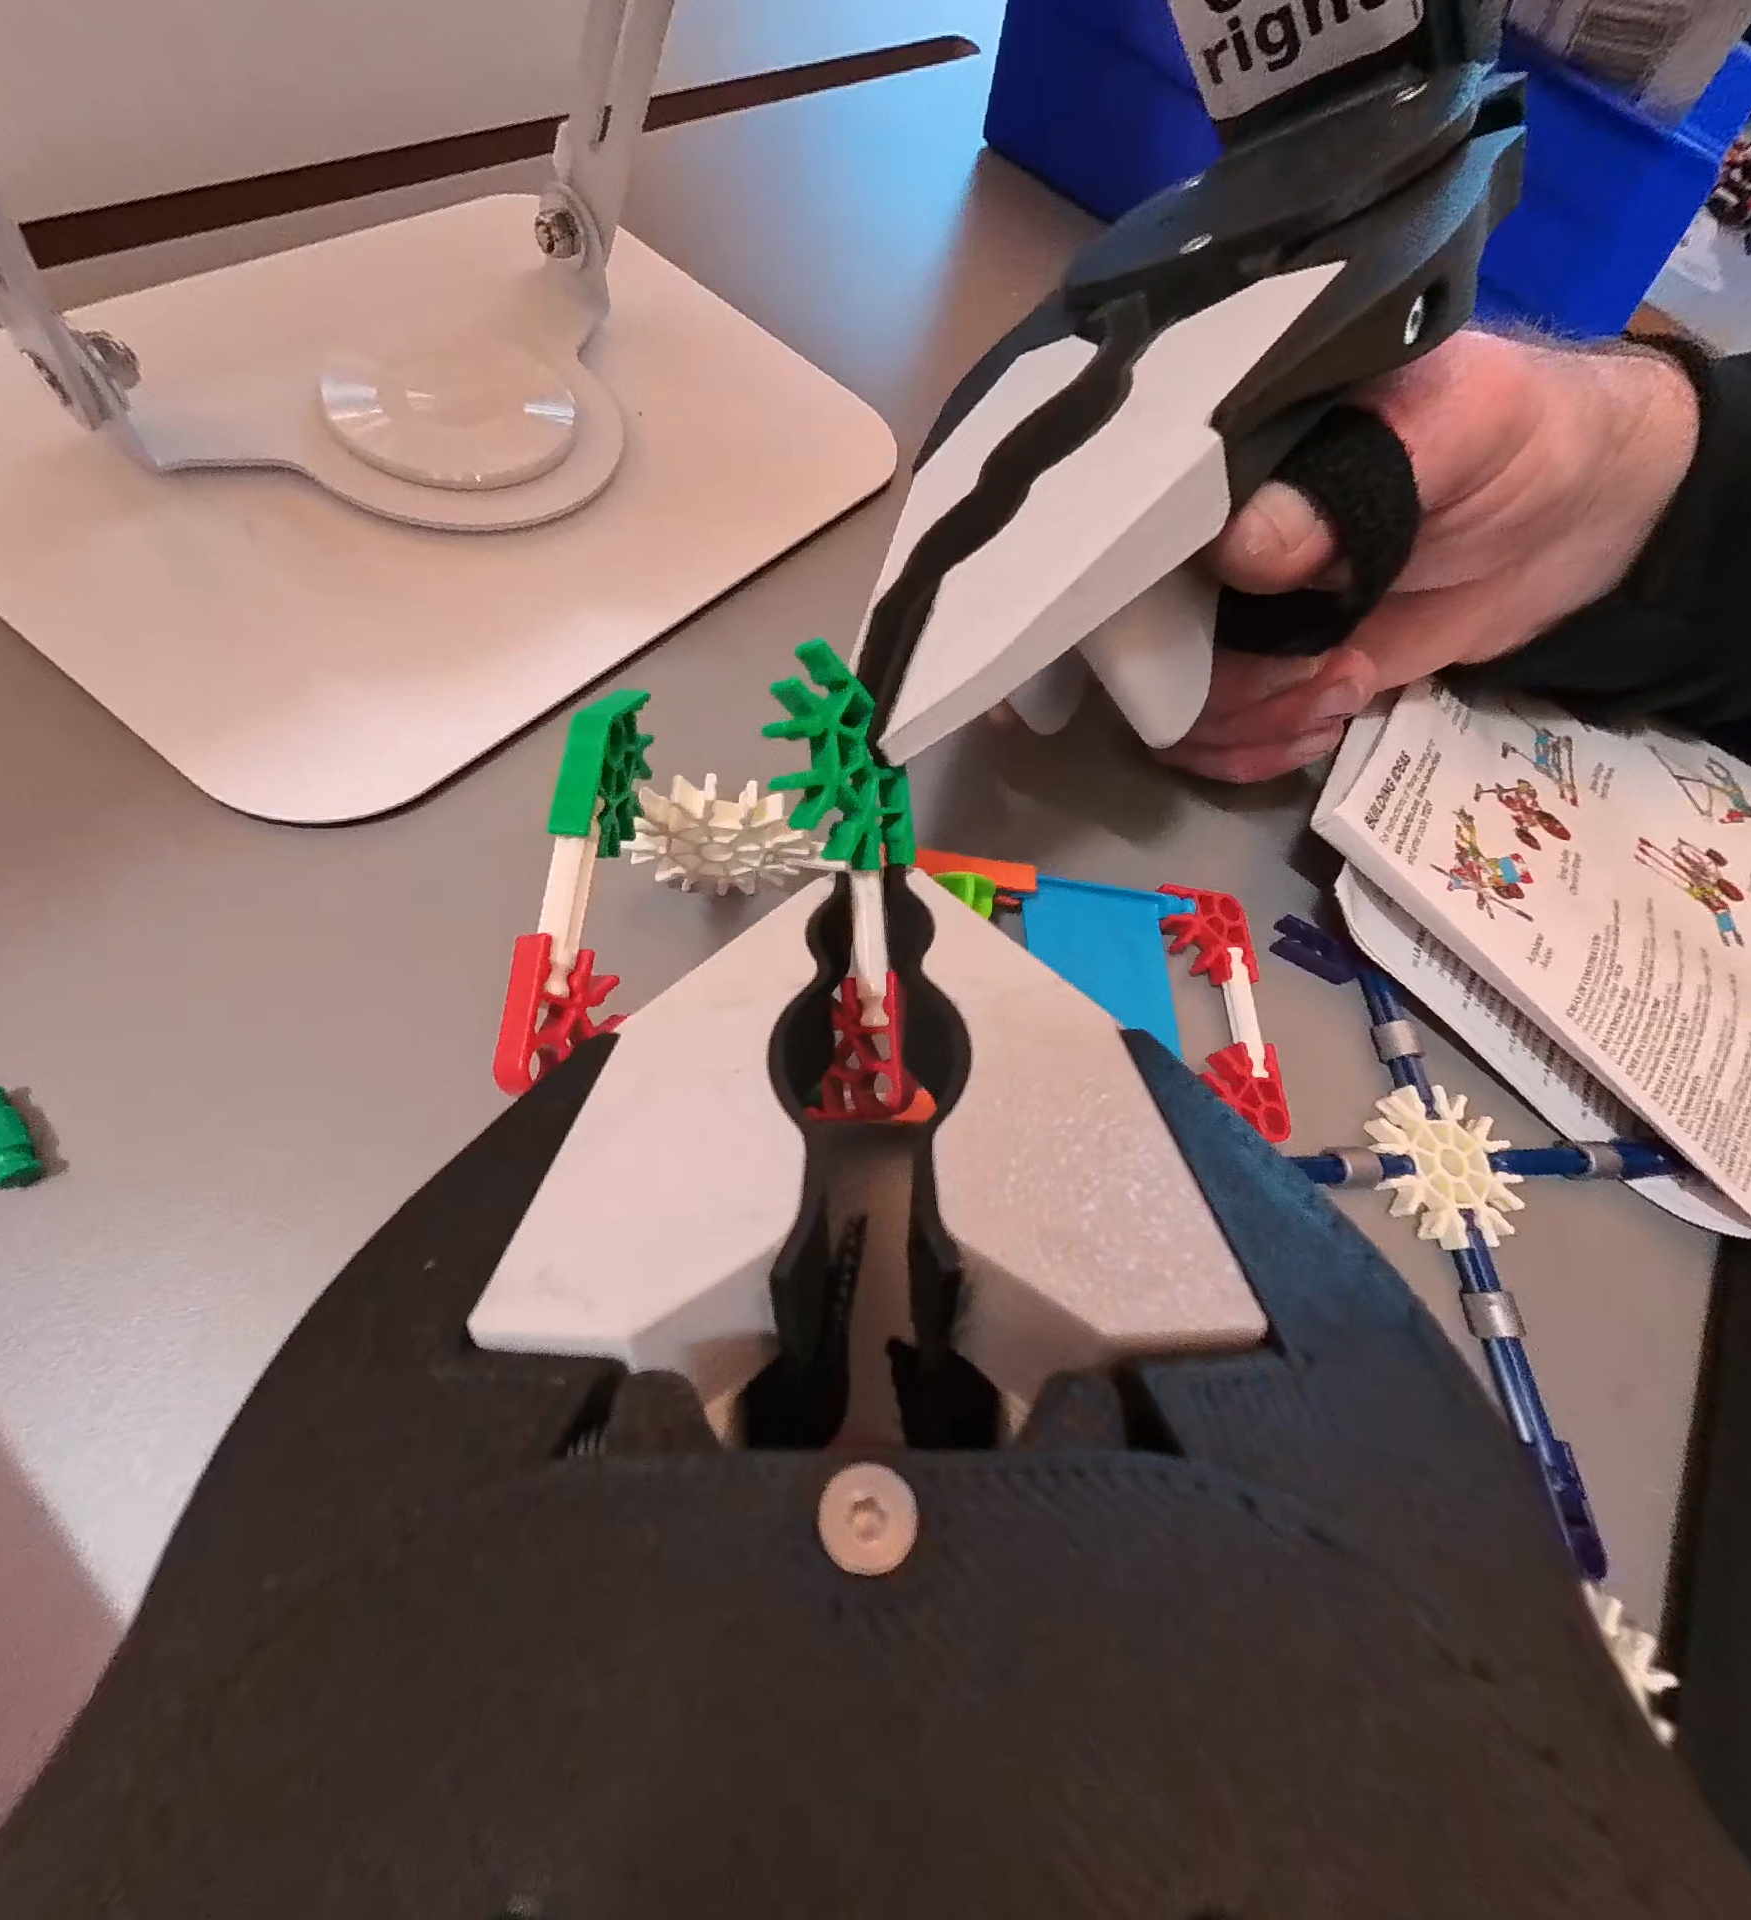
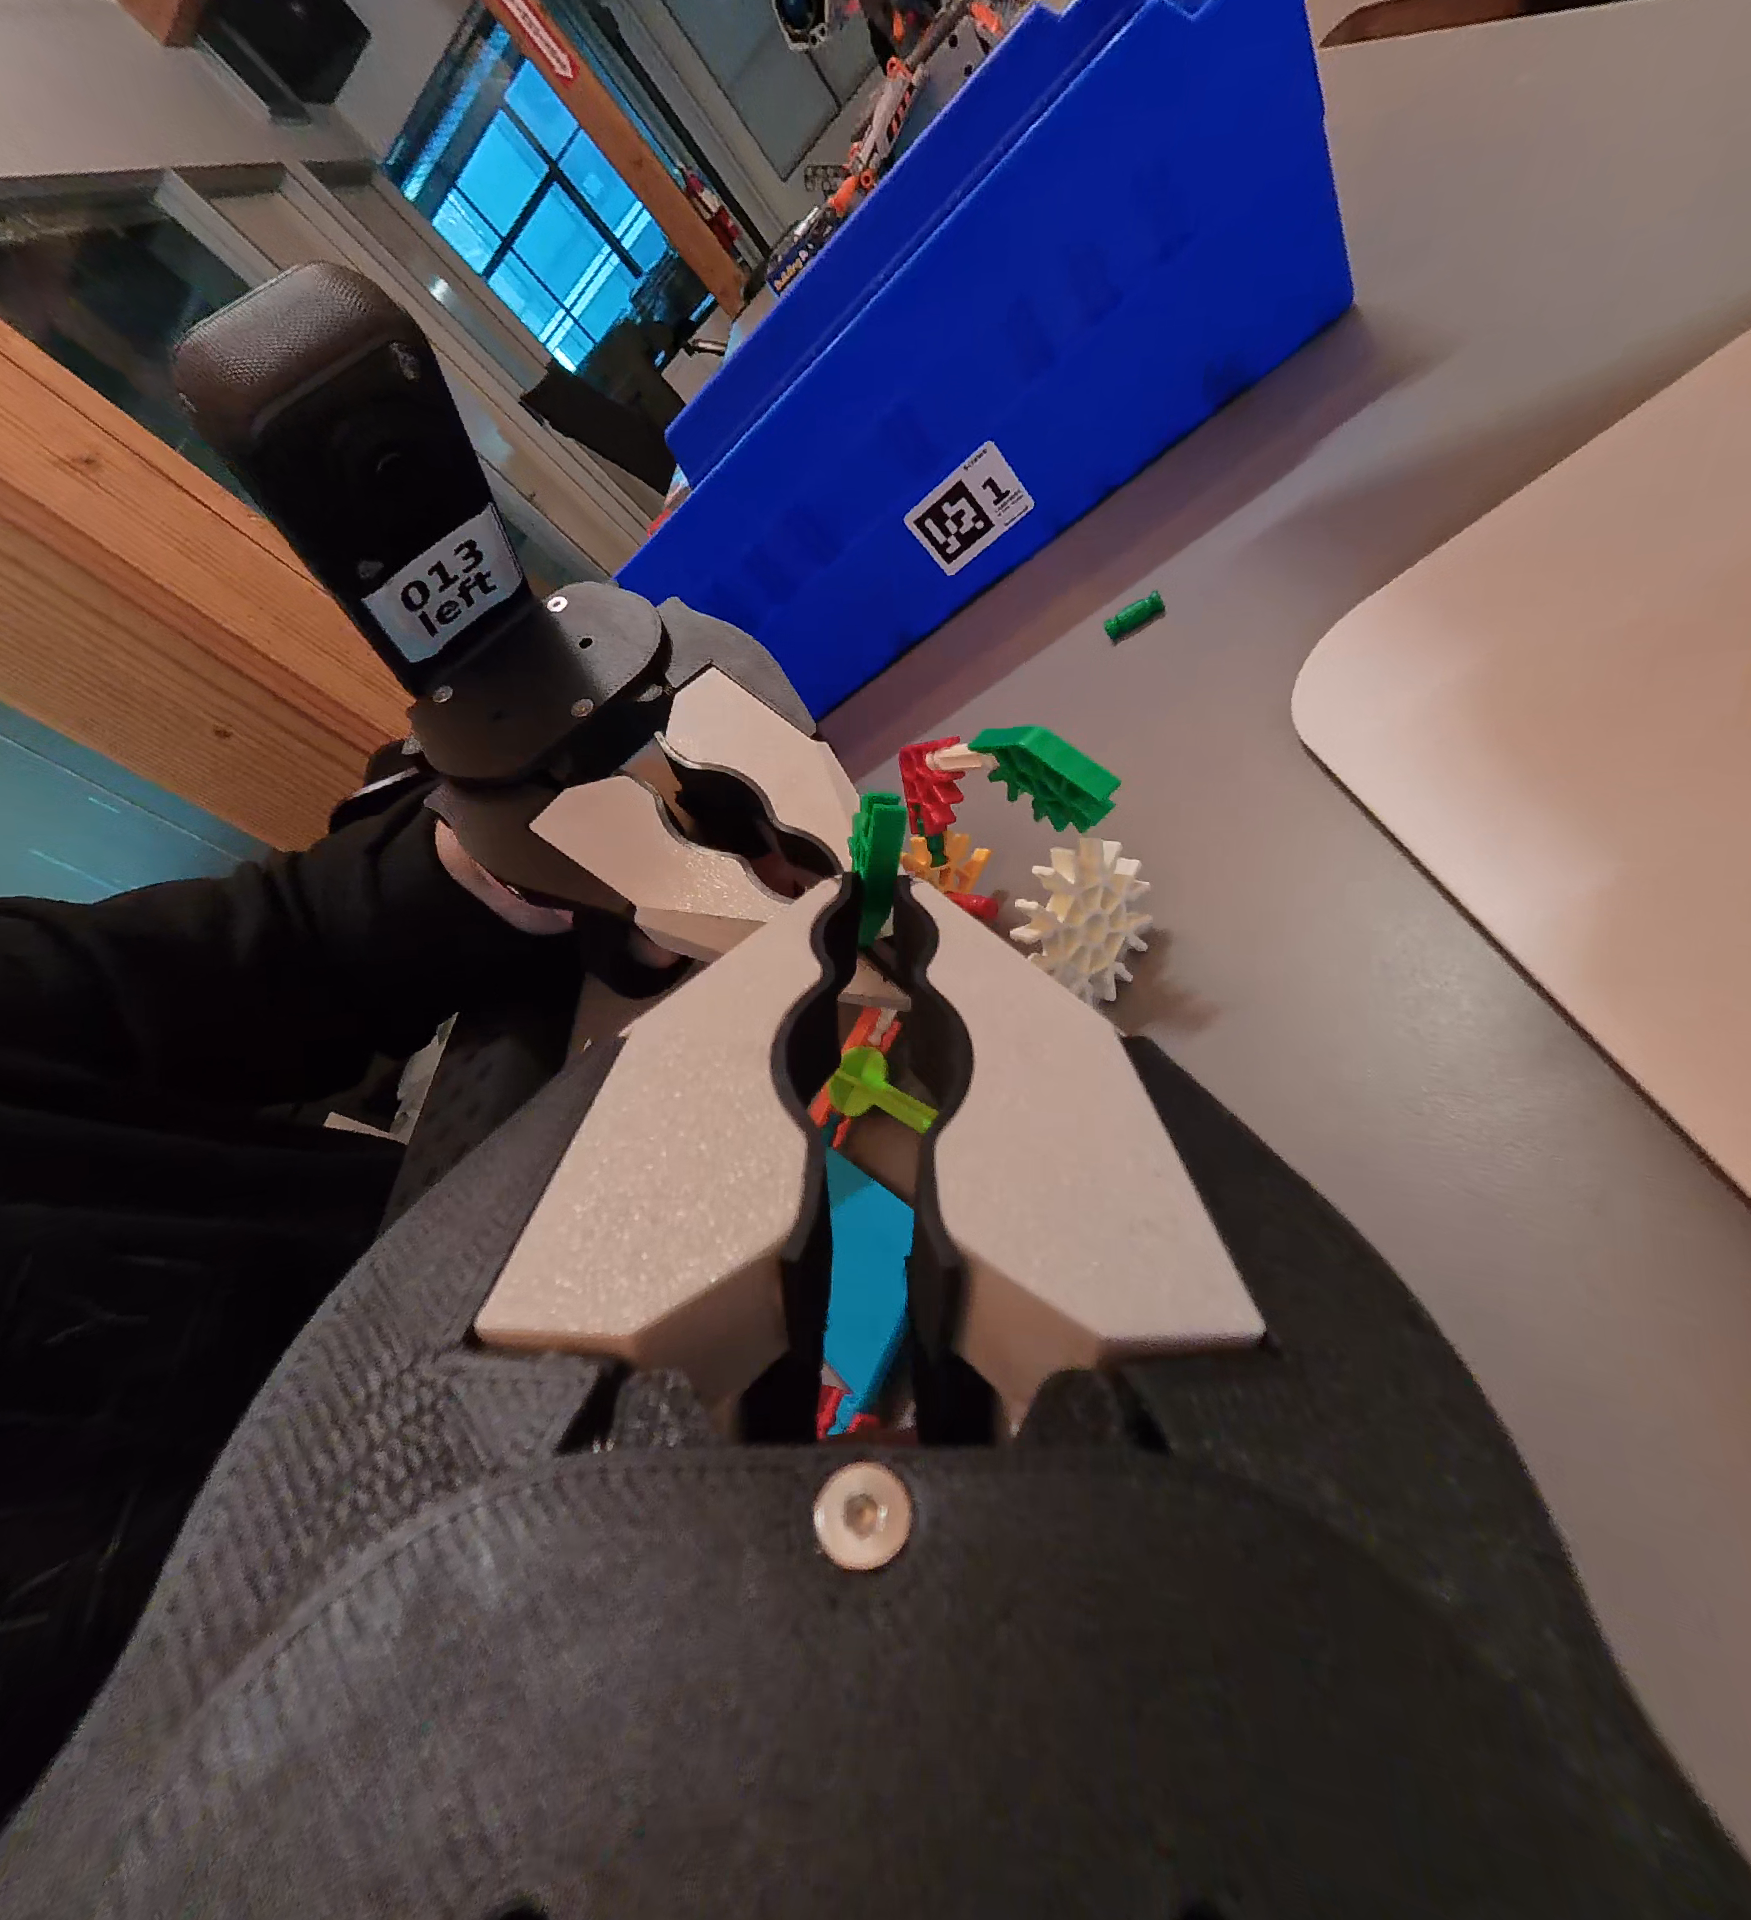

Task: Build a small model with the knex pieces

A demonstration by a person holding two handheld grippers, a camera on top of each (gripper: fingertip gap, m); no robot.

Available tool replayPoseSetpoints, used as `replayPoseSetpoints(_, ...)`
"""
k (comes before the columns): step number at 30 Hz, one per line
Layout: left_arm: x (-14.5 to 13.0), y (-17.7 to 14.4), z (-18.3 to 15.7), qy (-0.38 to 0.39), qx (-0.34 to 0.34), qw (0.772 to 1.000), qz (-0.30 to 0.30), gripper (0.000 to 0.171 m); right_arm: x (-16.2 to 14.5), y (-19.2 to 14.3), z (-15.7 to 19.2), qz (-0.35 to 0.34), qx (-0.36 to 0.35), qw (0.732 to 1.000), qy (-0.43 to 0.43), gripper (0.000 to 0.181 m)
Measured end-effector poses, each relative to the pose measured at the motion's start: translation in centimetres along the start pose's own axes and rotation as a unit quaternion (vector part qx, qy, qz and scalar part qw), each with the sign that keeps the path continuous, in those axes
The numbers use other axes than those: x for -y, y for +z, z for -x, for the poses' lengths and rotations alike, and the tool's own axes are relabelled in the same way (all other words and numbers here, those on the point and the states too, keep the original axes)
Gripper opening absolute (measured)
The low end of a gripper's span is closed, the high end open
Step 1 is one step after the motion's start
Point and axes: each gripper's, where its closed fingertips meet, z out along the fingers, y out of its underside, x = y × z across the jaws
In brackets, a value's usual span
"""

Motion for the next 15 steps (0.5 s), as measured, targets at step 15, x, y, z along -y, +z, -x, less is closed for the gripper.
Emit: replayPoseSetpoints(15,-0.13,-0.04,-0.62,-0.058,-0.045,0.997,-0.002,0.012,-0.6,0.06,-0.53,0.023,-0.03,0.999,-0.02,0.004)
